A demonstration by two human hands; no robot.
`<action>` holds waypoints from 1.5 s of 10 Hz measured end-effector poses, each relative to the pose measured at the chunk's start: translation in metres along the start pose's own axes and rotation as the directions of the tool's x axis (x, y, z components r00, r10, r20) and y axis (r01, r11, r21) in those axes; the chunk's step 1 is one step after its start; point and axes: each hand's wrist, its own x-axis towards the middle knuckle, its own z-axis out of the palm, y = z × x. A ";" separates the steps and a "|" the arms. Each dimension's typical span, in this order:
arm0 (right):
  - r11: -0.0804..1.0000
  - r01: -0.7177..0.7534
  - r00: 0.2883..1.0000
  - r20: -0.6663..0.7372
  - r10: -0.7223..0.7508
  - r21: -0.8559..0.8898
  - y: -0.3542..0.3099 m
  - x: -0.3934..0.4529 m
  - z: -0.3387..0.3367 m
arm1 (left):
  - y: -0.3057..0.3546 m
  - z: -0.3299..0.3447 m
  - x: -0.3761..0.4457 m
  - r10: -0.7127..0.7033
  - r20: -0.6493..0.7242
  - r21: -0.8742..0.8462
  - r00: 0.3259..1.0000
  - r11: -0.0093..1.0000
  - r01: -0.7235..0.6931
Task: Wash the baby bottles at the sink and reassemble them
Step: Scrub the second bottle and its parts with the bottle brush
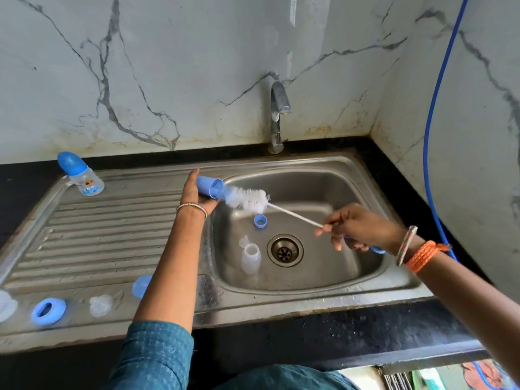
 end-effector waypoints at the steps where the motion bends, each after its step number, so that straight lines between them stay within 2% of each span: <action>1: 0.588 -0.076 0.793 -0.407 -0.454 -0.805 0.002 -0.004 0.011 | -0.002 -0.004 0.001 -0.074 -0.075 0.073 0.994 0.994 0.079; 2: 0.628 0.020 0.705 -0.435 -0.561 -0.778 0.002 -0.003 0.018 | -0.005 -0.004 -0.002 -0.023 -0.105 0.111 0.994 0.993 0.035; 3: 0.978 -0.115 0.993 0.044 0.109 0.172 -0.007 -0.003 0.008 | -0.003 -0.004 -0.005 0.033 -0.015 0.035 0.999 0.999 -0.033; 4: 0.889 -0.223 0.959 0.251 0.127 0.401 -0.001 0.000 0.008 | -0.001 -0.002 -0.005 0.056 0.044 -0.032 0.997 0.998 -0.054; 5: 0.894 0.054 0.906 -0.355 -0.231 -0.444 -0.004 -0.005 0.013 | -0.001 -0.006 -0.001 0.022 0.001 -0.002 1.000 1.000 -0.022; 6: 0.512 -0.030 0.616 -0.419 -0.667 -0.859 -0.004 -0.007 0.022 | -0.003 -0.005 -0.002 0.006 -0.037 0.043 0.999 0.999 -0.005; 7: 0.995 0.062 0.975 -0.206 -0.078 -0.081 -0.014 -0.005 0.012 | -0.002 -0.005 -0.004 0.055 0.011 -0.021 0.998 0.998 -0.054; 8: 0.804 -0.243 0.933 0.357 0.042 0.542 -0.005 -0.001 0.007 | 0.002 -0.003 -0.006 0.095 0.125 -0.067 0.988 0.994 -0.087; 9: 0.998 0.058 0.998 -0.032 -0.059 -0.023 -0.002 -0.002 0.012 | 0.006 -0.005 -0.002 0.040 0.048 -0.038 0.998 0.999 -0.039; 10: 0.534 -0.021 0.702 -0.393 -0.594 -0.845 -0.001 -0.009 0.021 | 0.002 -0.006 -0.002 -0.052 -0.076 0.169 0.996 0.984 0.064; 11: 0.758 0.133 0.777 -0.408 -0.480 -0.639 0.001 -0.006 0.017 | -0.004 -0.002 -0.006 -0.030 -0.118 0.170 0.993 0.984 0.050; 12: 0.913 -0.225 0.974 0.082 0.209 0.340 -0.001 0.002 0.011 | -0.004 0.001 -0.007 0.085 -0.022 0.096 0.996 0.992 -0.082; 13: 0.991 -0.054 0.995 -0.086 0.044 -0.125 0.013 -0.001 0.015 | -0.007 0.004 -0.006 0.051 -0.040 0.096 0.998 0.994 -0.047; 14: 0.504 -0.047 0.671 -0.401 -0.623 -0.862 0.011 -0.009 0.014 | -0.015 0.002 -0.003 -0.099 -0.141 0.211 0.985 0.969 0.128; 15: 0.664 0.048 0.602 -0.508 -0.615 -0.747 0.008 -0.004 0.009 | -0.024 0.002 -0.007 -0.094 -0.143 0.166 0.985 0.979 0.117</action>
